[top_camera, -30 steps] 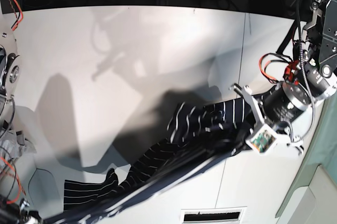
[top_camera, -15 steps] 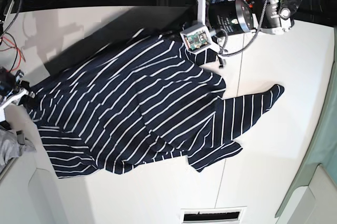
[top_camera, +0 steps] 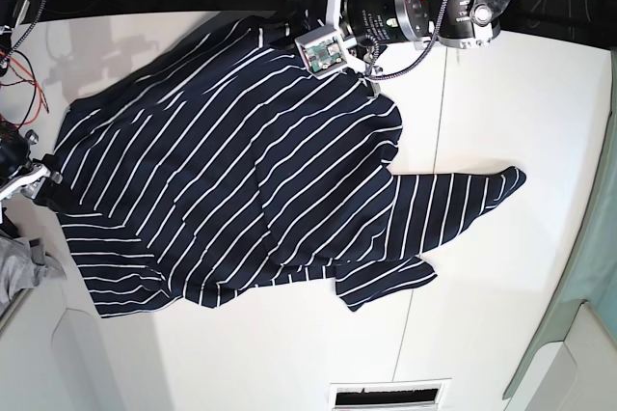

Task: Layout the t-shirt on the table in an organized manner, then fold the t-shirt properly
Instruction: 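Lay the shirt down and drag it with the left gripper, then grasp shirt edges with both grippers and spread the shirt flat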

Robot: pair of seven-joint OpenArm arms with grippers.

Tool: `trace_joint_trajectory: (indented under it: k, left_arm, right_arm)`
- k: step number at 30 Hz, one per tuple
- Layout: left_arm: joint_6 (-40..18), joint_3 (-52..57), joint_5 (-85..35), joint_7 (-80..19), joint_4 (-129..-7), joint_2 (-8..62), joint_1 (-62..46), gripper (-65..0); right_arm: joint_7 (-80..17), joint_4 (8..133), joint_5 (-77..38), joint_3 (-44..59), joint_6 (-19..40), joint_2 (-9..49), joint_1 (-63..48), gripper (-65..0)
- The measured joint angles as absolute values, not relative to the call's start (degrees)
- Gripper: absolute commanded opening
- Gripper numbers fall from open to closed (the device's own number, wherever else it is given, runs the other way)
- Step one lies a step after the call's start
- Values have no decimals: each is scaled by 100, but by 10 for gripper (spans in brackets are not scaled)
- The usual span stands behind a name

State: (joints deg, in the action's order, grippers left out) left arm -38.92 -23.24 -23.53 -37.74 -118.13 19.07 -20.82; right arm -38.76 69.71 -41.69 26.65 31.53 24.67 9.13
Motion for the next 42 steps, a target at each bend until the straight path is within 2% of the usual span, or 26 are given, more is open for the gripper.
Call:
trace_joint_trajectory:
  k: [6, 11, 15, 18, 19, 21, 22, 23, 25, 28, 29, 34, 38, 42]
  left_arm:
    - [-3931, -1579, -2862, -3747, -12123, 1892, -2078, -473]
    - [-3931, -1466, -3173, -3942, -12123, 1892, -2099, -470]
    - [-3931, -1702, -3240, -4025, -12119, 1892, -2401, -376]
    - [-3975, -1734, -2871, -4018, -12114, 1892, -2598, -368]
    - [-3839, -1699, -2569, -3859, -12110, 1892, -2565, -368]
    - [-3033, -1540, -2161, -3389, -12062, 1890, -2429, -369]
    - [-2744, -1424, -2040, -3236, -12003, 1890, -2335, -369]
    - [-2722, -1347, -2021, -3192, -11900, 1892, -2233, -371]
    - [-2716, -1273, -2095, -3168, -11531, 1890, -2040, -406]
    - [-2742, -1278, -2097, -3070, -10626, 1754, -1811, -605]
    - [-2714, -1282, -2025, -2978, -10269, 1643, -1712, -650]
    - [-2722, -1280, -1619, -2759, -8556, 1041, -954, -650]
    - [-2895, -1267, -1431, -2462, -7688, 1020, -478, -650]
    - [-2281, -982, -1092, -2250, -7172, 1223, 84, -650]
  right_arm:
    - [-3719, 7247, -4150, 2864, 3148, 2460, 1236, -408]
    - [-2897, 6845, -3411, 2073, 3013, 2423, 1643, -408]
    - [-2547, 6392, -2768, 1466, 2740, 2235, 1999, -408]
    - [-2021, 5959, -2331, 1109, 2589, 2036, 2228, -408]
    - [-1813, 5789, -2191, 1009, 2508, 1970, 2287, -409]
    - [-1446, 5542, -1857, 808, 2357, 1817, 2335, -433]
    - [-1328, 5441, -1680, 729, 2296, 1743, 2335, -467]
    - [-1293, 5334, -1468, 659, 2244, 1682, 2335, -515]
    - [-1288, 5137, -1004, 578, 2143, 1564, 2329, -647]
    - [-1280, 5011, -701, 565, 2165, 1507, 2255, -650]
    - [-1284, 5006, -657, 565, 2163, 1509, 2239, -650]
    - [-1236, 4980, -622, 565, 2217, 1592, 2171, -650]
    - [-1221, 4982, -617, 565, 2456, 1691, 1883, -650]
    - [-1120, 5068, -1100, 565, 2749, 1846, 1553, -650]
